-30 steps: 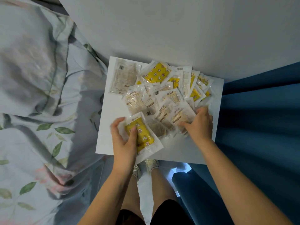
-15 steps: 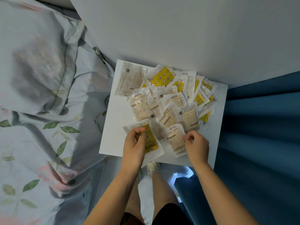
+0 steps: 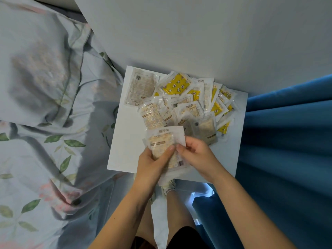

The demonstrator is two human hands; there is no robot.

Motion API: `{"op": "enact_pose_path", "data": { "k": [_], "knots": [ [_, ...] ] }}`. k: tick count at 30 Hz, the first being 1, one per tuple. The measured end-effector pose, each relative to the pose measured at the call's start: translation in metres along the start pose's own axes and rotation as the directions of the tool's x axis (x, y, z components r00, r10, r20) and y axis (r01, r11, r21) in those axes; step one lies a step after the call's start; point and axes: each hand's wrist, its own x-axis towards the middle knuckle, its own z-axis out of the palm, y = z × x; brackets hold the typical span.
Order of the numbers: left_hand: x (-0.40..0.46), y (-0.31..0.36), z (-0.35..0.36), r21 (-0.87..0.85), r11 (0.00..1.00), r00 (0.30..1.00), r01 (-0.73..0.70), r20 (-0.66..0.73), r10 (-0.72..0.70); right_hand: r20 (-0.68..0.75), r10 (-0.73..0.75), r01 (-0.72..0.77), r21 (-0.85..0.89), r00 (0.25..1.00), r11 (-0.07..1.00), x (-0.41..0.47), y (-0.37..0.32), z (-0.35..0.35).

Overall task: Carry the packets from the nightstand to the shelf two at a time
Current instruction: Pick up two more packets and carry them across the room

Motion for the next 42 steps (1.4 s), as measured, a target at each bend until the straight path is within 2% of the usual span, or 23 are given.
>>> {"op": "enact_pose_path", "data": {
  "k": [2, 3, 4, 5, 7, 8, 10, 13, 18, 21, 23, 25, 26, 28, 30, 31, 33, 38, 42],
  "knots": [
    [0.001, 0.0, -0.003, 0.013, 0.999, 0.997, -0.043, -0.068, 0.044, 0.011, 0.08, -0.081, 0.179, 0.997, 0.981, 0.008, -0.006, -0.002],
    [0.002, 0.0, -0.006, 0.011, 0.999, 0.995, -0.049, -0.09, 0.05, -0.048, 0.081, -0.069, 0.207, 0.996, 0.976, 0.013, -0.007, -0.005],
    [0.003, 0.0, -0.009, 0.003, 0.999, 0.993, -0.046, -0.108, 0.046, -0.167, 0.052, -0.025, 0.156, 0.985, 0.987, 0.02, -0.006, -0.009],
    [0.004, 0.0, -0.013, -0.008, 0.999, 0.992, -0.04, -0.123, 0.039, -0.32, -0.001, 0.012, 0.031, 0.947, 0.999, 0.028, -0.004, -0.013],
    [0.004, -0.001, -0.02, 0.001, 0.999, 0.988, -0.045, -0.146, 0.044, -0.598, -0.131, -0.062, -0.292, 0.791, 0.954, 0.045, 0.01, -0.029],
    [0.004, -0.001, -0.024, 0.012, 0.999, 0.987, -0.051, -0.155, 0.052, -0.672, -0.178, -0.157, -0.406, 0.719, 0.9, 0.051, 0.019, -0.037],
    [0.003, -0.001, -0.03, 0.021, 0.998, 0.984, -0.059, -0.168, 0.062, -0.718, -0.217, -0.302, -0.52, 0.661, 0.799, 0.057, 0.036, -0.051],
    [0.002, -0.004, -0.037, 0.018, 0.999, 0.983, -0.041, -0.176, 0.043, -0.703, -0.261, -0.348, -0.596, 0.662, 0.724, 0.057, 0.053, -0.062],
    [0.004, -0.006, -0.039, 0.005, 0.999, 0.983, -0.032, -0.179, 0.032, -0.69, -0.219, -0.346, -0.581, 0.69, 0.737, 0.064, 0.052, -0.074],
    [0.005, -0.006, -0.039, -0.012, 0.999, 0.984, -0.041, -0.171, 0.038, -0.609, -0.284, -0.192, -0.596, 0.74, 0.779, 0.058, 0.052, -0.082],
    [0.006, -0.006, -0.04, -0.023, 0.998, 0.982, -0.056, -0.182, 0.051, -0.61, -0.242, -0.074, -0.446, 0.755, 0.892, 0.049, 0.044, -0.085],
    [0.008, -0.006, -0.039, -0.034, 0.997, 0.976, -0.076, -0.209, 0.068, -0.533, -0.154, 0.015, -0.256, 0.832, 0.967, 0.042, 0.035, -0.083],
    [0.008, -0.006, -0.039, -0.042, 0.996, 0.972, -0.082, -0.225, 0.071, -0.459, -0.16, 0.046, -0.249, 0.874, 0.967, 0.041, 0.032, -0.08],
    [0.009, -0.007, -0.038, -0.058, 0.995, 0.966, -0.086, -0.251, 0.069, -0.321, -0.259, 0.087, -0.463, 0.911, 0.882, 0.048, 0.033, -0.071],
    [0.01, -0.008, -0.037, -0.074, 0.993, 0.962, -0.09, -0.266, 0.067, -0.241, -0.331, 0.055, -0.729, 0.912, 0.682, 0.061, 0.041, -0.06],
    [0.01, -0.008, -0.037, -0.077, 0.993, 0.96, -0.093, -0.27, 0.069, -0.241, -0.366, 0.029, -0.8, 0.899, 0.599, 0.065, 0.045, -0.055],
    [0.01, -0.008, -0.036, -0.077, 0.992, 0.959, -0.1, -0.272, 0.076, -0.275, -0.419, -0.02, -0.854, 0.865, 0.519, 0.07, 0.05, -0.049],
    [0.01, -0.01, -0.03, -0.065, 0.991, 0.954, -0.119, -0.285, 0.096, -0.301, -0.509, -0.092, -0.914, 0.806, 0.394, 0.066, 0.063, -0.038],
    [0.009, -0.01, -0.023, -0.037, 0.991, 0.952, -0.132, -0.285, 0.116, -0.333, -0.596, -0.141, -0.928, 0.731, 0.345, 0.064, 0.07, -0.028]
  ]
}}
